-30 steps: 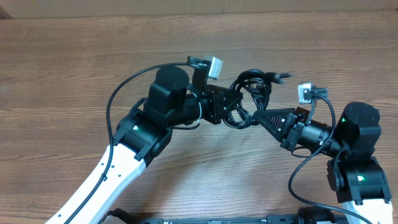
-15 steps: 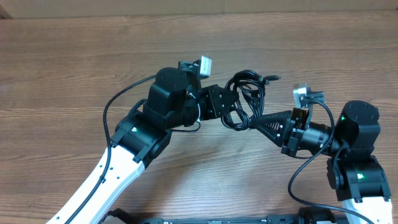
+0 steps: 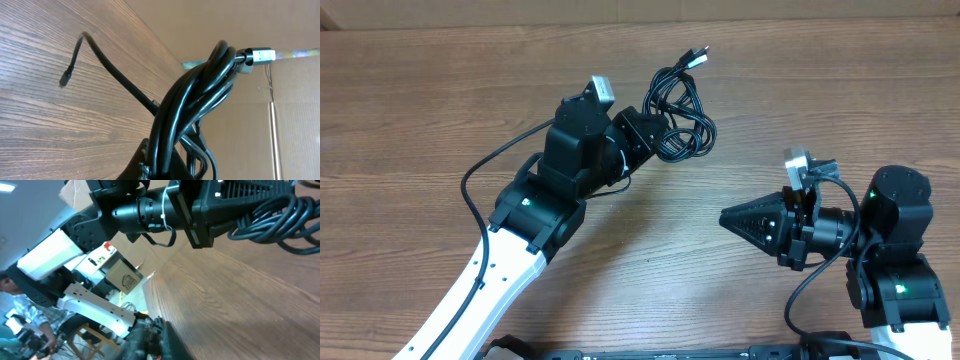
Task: Untangle cables
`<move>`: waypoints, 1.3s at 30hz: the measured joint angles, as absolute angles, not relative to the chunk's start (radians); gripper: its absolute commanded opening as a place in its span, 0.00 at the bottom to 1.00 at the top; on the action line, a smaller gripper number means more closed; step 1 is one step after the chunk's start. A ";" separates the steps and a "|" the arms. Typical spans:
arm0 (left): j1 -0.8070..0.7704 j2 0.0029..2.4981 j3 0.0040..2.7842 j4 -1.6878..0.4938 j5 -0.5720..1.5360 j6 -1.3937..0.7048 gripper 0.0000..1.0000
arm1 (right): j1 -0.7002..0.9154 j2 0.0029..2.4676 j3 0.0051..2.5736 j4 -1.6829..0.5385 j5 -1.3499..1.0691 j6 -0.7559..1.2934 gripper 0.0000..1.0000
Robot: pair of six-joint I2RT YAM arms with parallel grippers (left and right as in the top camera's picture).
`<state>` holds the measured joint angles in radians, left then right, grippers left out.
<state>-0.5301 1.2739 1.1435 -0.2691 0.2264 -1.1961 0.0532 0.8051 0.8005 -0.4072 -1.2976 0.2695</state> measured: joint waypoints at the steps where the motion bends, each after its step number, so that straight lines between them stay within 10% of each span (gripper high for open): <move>1: -0.530 1.274 1.143 -0.266 0.235 -1.186 0.04 | 0.053 0.805 0.801 -0.407 -1.293 0.266 0.44; 4: -0.530 1.274 1.143 -0.240 0.310 -1.071 0.04 | 0.053 0.805 0.802 -0.429 -1.225 0.300 0.60; 15: -0.530 1.274 1.143 -0.225 0.590 -0.669 0.04 | 0.053 0.805 0.802 -0.435 -0.954 0.427 0.64; 30: -0.543 1.274 1.143 -0.163 0.696 -0.628 0.04 | 0.053 0.805 0.802 -0.377 -0.990 0.440 0.40; 33: -0.557 1.274 1.143 -0.163 0.696 -0.629 0.04 | 0.053 0.805 0.803 -0.352 -1.031 0.435 0.04; 39: -0.562 1.274 1.143 -0.164 0.688 -0.646 0.04 | 0.053 0.805 0.803 -0.356 -1.058 0.447 0.04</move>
<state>-0.5625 1.2739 1.1435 -0.1638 0.6876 -0.6456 0.0532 0.8051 0.8032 -0.3561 -1.0576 0.4473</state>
